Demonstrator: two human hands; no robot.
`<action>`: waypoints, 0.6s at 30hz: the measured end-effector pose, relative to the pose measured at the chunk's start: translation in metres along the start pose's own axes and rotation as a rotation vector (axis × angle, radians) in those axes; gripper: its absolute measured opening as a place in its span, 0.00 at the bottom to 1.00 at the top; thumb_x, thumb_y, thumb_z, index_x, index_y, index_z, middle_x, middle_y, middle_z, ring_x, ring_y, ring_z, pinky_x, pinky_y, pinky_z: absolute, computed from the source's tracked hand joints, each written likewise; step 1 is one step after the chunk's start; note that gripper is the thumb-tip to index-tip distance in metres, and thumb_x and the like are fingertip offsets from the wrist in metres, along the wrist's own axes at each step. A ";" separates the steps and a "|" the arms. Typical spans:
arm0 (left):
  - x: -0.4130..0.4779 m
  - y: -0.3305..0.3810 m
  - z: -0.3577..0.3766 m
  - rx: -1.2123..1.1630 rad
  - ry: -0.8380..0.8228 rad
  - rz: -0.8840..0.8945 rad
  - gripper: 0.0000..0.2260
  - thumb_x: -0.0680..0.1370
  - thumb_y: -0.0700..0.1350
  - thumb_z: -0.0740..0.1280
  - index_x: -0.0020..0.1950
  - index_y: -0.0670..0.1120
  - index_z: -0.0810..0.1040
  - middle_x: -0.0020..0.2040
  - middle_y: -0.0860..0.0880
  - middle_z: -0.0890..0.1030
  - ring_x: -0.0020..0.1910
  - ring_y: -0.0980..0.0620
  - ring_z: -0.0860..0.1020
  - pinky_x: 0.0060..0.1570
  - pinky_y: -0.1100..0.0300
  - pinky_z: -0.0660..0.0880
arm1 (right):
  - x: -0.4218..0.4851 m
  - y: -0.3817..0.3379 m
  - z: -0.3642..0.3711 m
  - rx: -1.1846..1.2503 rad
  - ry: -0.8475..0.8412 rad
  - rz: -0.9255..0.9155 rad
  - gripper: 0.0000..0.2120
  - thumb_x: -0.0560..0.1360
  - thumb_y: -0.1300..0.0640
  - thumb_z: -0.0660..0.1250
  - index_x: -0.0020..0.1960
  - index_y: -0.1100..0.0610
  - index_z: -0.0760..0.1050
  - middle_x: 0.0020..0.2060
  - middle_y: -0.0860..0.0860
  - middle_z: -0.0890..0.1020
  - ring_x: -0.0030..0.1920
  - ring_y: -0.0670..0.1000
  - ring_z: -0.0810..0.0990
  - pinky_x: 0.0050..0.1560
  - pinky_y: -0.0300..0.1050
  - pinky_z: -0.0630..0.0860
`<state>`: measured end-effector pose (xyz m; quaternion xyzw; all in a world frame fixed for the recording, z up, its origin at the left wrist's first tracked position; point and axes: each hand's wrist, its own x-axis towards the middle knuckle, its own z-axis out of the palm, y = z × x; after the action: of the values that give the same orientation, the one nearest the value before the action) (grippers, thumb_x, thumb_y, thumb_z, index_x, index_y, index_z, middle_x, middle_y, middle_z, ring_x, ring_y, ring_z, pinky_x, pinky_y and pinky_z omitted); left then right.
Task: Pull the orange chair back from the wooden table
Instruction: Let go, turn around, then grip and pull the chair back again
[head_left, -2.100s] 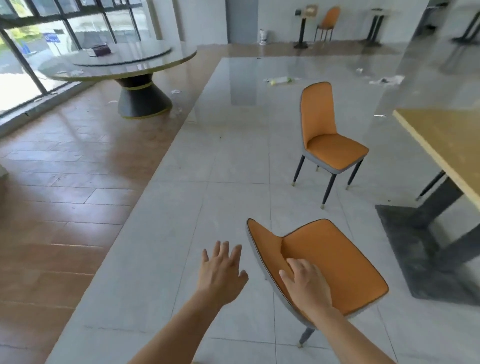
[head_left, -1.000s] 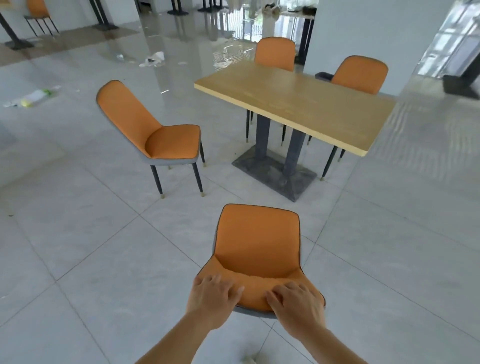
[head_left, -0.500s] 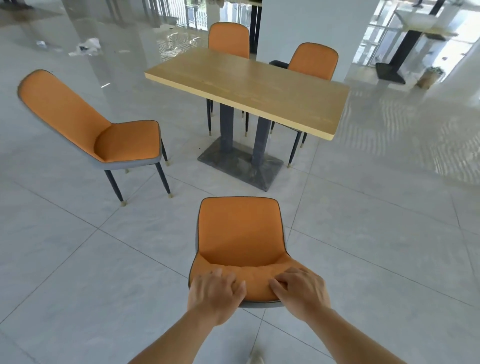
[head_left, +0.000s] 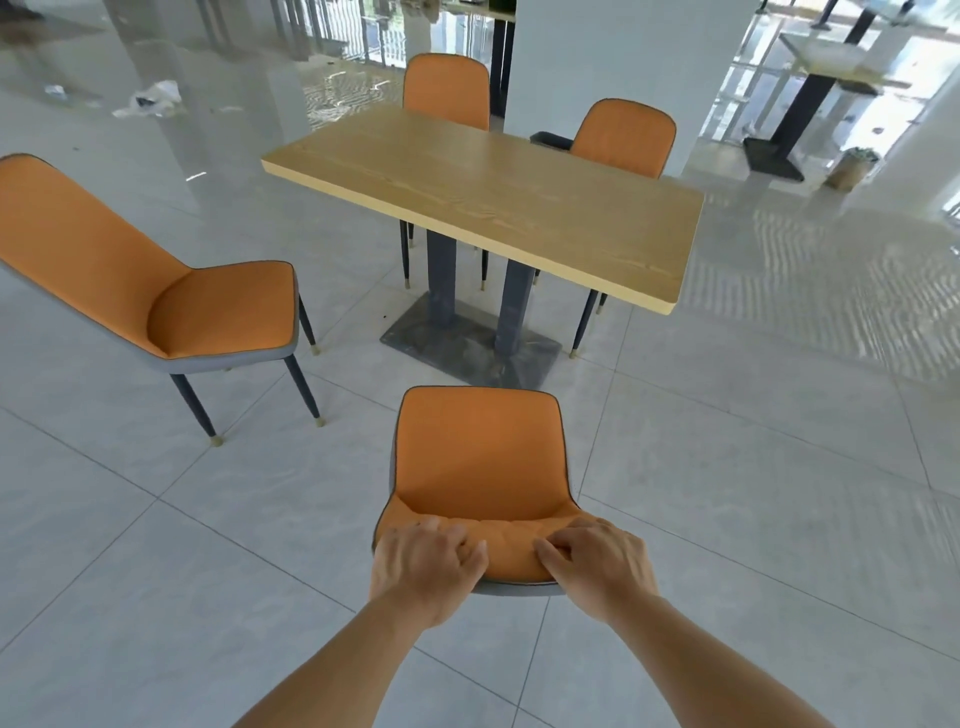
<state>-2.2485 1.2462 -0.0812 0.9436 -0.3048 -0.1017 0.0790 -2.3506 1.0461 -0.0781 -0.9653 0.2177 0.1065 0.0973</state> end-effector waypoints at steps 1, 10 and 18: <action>0.009 0.001 0.000 -0.003 0.008 0.002 0.24 0.79 0.65 0.46 0.44 0.54 0.77 0.43 0.54 0.78 0.40 0.53 0.74 0.44 0.56 0.75 | 0.009 0.003 -0.003 0.003 0.001 -0.004 0.27 0.75 0.32 0.46 0.43 0.43 0.81 0.41 0.43 0.80 0.47 0.43 0.73 0.44 0.43 0.66; 0.090 0.015 -0.007 -0.010 0.069 -0.029 0.26 0.75 0.66 0.41 0.39 0.53 0.72 0.38 0.54 0.77 0.37 0.54 0.74 0.41 0.55 0.76 | 0.093 0.029 -0.025 0.022 0.051 -0.036 0.29 0.72 0.32 0.44 0.42 0.43 0.81 0.41 0.42 0.81 0.46 0.45 0.76 0.45 0.44 0.74; 0.143 0.022 -0.011 -0.009 0.059 -0.045 0.29 0.74 0.66 0.40 0.44 0.54 0.77 0.41 0.54 0.78 0.41 0.53 0.75 0.47 0.53 0.76 | 0.148 0.046 -0.039 0.019 0.032 -0.039 0.26 0.74 0.33 0.46 0.43 0.42 0.80 0.41 0.41 0.79 0.46 0.45 0.75 0.48 0.46 0.74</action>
<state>-2.1448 1.1446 -0.0868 0.9526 -0.2805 -0.0769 0.0897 -2.2343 0.9369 -0.0835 -0.9699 0.2016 0.0868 0.1051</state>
